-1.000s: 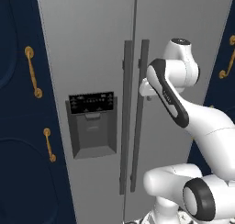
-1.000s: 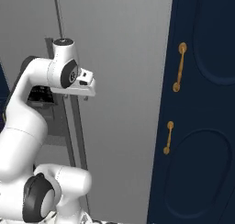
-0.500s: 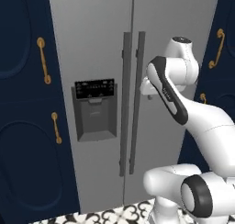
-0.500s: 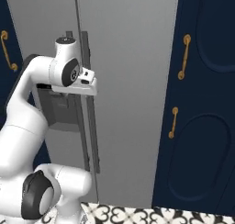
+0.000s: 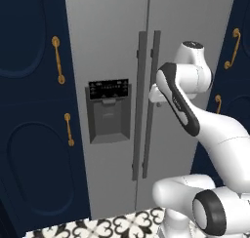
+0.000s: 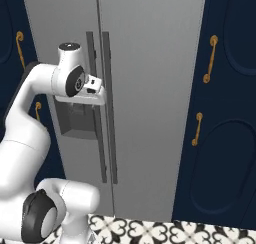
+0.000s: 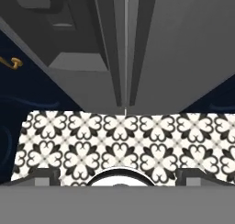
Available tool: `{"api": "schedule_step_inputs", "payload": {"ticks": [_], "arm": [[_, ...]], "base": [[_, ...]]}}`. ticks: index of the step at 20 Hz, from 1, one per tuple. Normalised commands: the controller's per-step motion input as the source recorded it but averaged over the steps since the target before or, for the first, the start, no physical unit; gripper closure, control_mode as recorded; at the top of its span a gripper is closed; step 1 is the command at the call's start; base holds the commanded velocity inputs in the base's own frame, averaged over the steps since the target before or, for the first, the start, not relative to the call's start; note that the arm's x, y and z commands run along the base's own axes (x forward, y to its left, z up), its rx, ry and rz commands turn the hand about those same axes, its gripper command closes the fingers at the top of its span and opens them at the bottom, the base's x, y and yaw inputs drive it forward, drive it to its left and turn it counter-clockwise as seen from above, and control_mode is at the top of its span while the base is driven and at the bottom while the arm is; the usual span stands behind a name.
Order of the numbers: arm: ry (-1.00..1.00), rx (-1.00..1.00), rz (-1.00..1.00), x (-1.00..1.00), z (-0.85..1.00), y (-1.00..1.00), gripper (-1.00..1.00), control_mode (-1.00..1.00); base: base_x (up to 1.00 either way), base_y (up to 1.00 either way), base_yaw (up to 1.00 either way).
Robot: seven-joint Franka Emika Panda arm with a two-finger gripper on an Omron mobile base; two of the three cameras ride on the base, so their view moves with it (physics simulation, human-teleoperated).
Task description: Take the strawberry from the fridge and place it on top of the pancake, located on the dining counter.
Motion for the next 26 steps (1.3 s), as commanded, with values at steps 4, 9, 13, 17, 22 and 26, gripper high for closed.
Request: {"api": "schedule_step_inputs", "payload": {"ticks": [4,9,13,17,22,26], "arm": [[0.0,0.0,0.0,0.0,0.0,0.0,-1.0,1.0],[0.0,0.0,0.0,0.0,0.0,0.0,-1.0,1.0],[0.0,0.0,0.0,0.0,0.0,0.0,-1.0,1.0],[-0.04,0.01,0.0,0.7,-0.08,0.0,-1.0,-1.0],[-0.33,0.03,0.0,0.64,0.02,-0.03,-1.0,-1.0],[-0.18,0.02,-0.01,0.54,0.03,-0.05,-1.0,-1.0]], "base": [[-0.28,-0.06,0.0],[-0.4,-0.01,0.0],[-0.13,0.0,0.0],[0.0,0.0,0.0],[0.0,0.0,0.0],[0.0,0.0,0.0]]}}
